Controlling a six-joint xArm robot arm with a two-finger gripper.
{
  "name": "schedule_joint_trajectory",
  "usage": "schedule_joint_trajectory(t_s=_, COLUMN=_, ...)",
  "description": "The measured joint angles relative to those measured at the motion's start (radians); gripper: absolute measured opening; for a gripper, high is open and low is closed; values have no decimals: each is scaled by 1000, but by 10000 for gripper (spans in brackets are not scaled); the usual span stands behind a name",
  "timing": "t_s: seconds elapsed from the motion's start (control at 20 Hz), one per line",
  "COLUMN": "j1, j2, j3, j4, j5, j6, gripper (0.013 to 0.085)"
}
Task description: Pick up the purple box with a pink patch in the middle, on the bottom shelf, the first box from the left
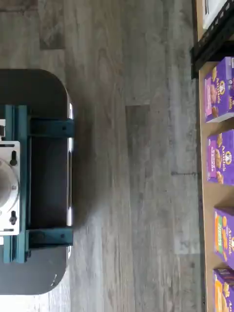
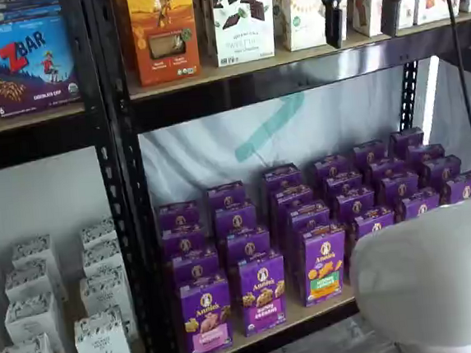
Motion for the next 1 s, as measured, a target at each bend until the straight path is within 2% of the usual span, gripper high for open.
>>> schedule_joint_trajectory(t_s=0.15, j1=-46, j2=-10, j3=9, j4=50, j5=-14, j6=-24, gripper=850)
schedule_joint_trajectory(t_s=0.35, j1=-51, j2=-9, j3=8, j4=56, j5=-12, j6=-29, gripper=850)
schedule_joint_trajectory(t_s=0.7, j1=17, j2=-28, j3=58, j4=11, j5=-60, j6=19, gripper=850)
schedule_joint_trajectory(t_s=1.0, j1=52, j2=-49, j3=154, j4=21, j5=-140, j6=55, gripper=850)
